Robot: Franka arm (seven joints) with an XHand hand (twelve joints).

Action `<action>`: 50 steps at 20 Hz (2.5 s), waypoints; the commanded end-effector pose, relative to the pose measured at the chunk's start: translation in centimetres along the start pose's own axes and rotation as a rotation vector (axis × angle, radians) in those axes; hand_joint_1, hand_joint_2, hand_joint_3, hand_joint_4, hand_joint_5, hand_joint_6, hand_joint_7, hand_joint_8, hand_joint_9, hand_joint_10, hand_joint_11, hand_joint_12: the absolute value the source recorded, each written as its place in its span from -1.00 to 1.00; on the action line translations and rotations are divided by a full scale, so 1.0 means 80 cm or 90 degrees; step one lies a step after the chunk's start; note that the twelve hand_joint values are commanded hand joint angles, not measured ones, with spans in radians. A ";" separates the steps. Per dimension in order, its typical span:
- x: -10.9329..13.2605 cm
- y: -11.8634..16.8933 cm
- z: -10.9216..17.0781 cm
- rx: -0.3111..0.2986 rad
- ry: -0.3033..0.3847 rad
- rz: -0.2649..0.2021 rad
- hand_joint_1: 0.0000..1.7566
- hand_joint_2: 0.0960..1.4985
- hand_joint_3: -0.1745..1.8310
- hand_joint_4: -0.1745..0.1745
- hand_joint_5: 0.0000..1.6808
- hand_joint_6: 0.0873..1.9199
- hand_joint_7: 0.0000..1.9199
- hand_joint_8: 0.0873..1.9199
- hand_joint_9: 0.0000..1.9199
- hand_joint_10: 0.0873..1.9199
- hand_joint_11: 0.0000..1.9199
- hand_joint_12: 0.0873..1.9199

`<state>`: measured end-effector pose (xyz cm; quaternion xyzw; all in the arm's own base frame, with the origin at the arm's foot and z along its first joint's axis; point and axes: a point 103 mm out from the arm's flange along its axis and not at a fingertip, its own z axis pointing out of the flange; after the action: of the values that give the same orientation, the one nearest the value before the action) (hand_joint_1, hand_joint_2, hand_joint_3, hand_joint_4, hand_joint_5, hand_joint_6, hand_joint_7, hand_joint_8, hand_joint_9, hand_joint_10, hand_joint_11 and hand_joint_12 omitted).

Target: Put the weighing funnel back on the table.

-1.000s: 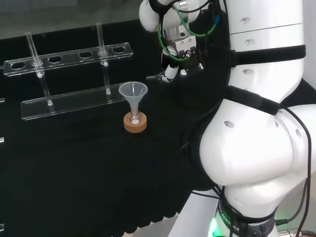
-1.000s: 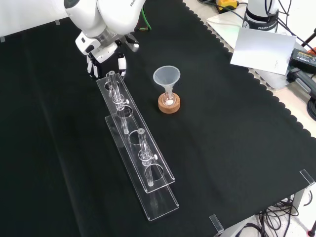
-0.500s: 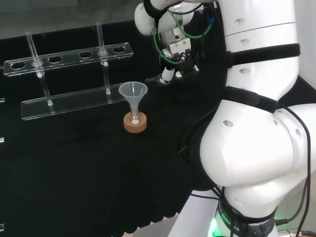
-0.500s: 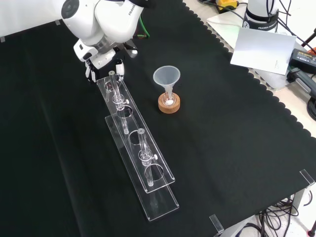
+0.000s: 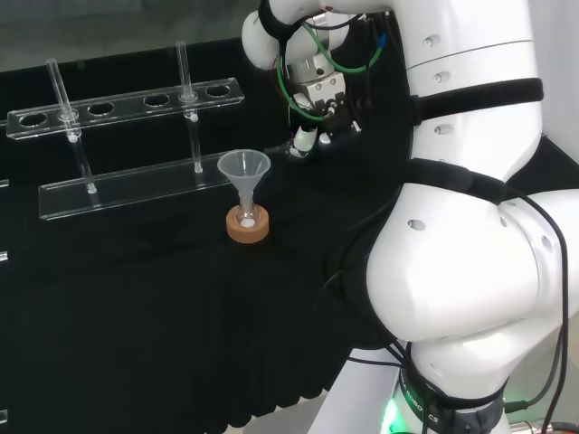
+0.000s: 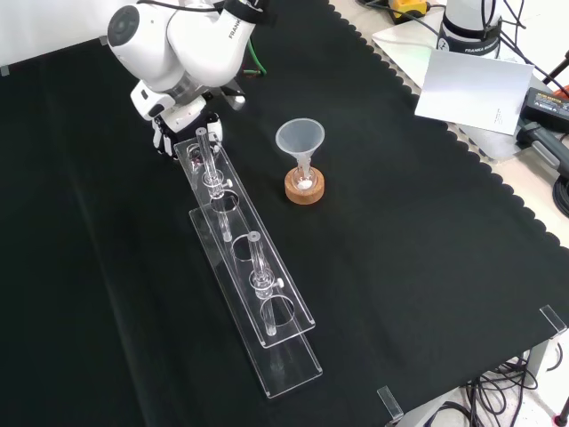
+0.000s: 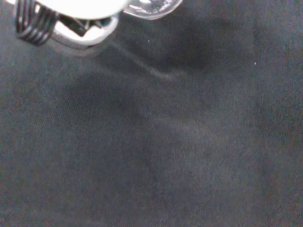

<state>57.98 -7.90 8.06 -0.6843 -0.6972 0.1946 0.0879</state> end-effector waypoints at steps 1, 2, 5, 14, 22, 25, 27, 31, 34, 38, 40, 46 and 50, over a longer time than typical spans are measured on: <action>0.000 0.003 0.006 0.005 -0.009 0.017 0.29 -0.22 -0.16 1.00 0.54 -0.40 -0.26 -0.40 0.18 -0.97 -0.03 -0.04; 0.001 0.003 0.007 0.004 -0.012 0.014 0.29 -0.22 -0.16 1.00 0.54 -0.40 -0.26 -0.40 0.18 -0.97 -0.03 -0.04; 0.004 0.002 0.008 0.003 -0.006 0.008 0.29 -0.22 -0.16 1.00 0.55 -0.40 -0.26 -0.40 0.18 -0.97 -0.04 -0.04; 0.004 -0.004 0.010 0.003 0.001 0.019 0.23 0.19 -0.64 1.00 0.40 -0.34 -0.31 -0.37 0.14 -0.97 -0.14 0.05; -0.002 -0.014 0.011 0.004 0.017 -0.004 0.09 -0.02 -0.58 0.10 -0.14 -0.42 -0.41 -0.38 0.04 -0.91 -0.31 0.16; -0.004 -0.018 0.011 0.006 0.019 -0.011 0.08 -0.20 -0.36 0.09 -0.25 -0.43 -0.44 -0.37 -0.03 -0.82 -0.37 0.22; -0.006 -0.022 0.012 0.007 0.018 -0.018 0.07 -0.25 -0.29 0.09 -0.30 -0.44 -0.45 -0.37 -0.06 -0.78 -0.41 0.25; -0.006 -0.033 0.007 0.001 0.019 -0.010 0.05 -0.30 -0.25 0.03 -0.42 -0.54 -0.51 -0.36 -0.16 -0.68 -0.48 0.29; -0.001 -0.044 -0.006 -0.017 0.019 -0.026 0.02 -0.32 -0.25 -0.01 -0.49 -0.64 -0.57 -0.36 -0.25 -0.59 -0.53 0.31; -0.001 -0.061 -0.028 -0.035 0.033 -0.015 -0.02 -0.32 -0.27 -0.03 -0.53 -0.74 -0.62 -0.36 -0.32 -0.53 -0.57 0.34; 0.002 -0.072 -0.038 -0.039 0.032 -0.013 -0.03 -0.32 -0.28 -0.03 -0.54 -0.78 -0.63 -0.36 -0.34 -0.52 -0.58 0.34; 0.005 -0.110 -0.066 -0.054 0.032 -0.008 -0.05 -0.31 -0.30 -0.03 -0.53 -0.86 -0.65 -0.37 -0.37 -0.49 -0.60 0.36; 0.008 -0.134 -0.082 -0.065 0.029 0.000 -0.06 -0.30 -0.31 -0.02 -0.53 -0.89 -0.65 -0.37 -0.38 -0.48 -0.61 0.36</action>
<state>52.64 -7.00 15.85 -0.6868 -0.7073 0.1487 0.0773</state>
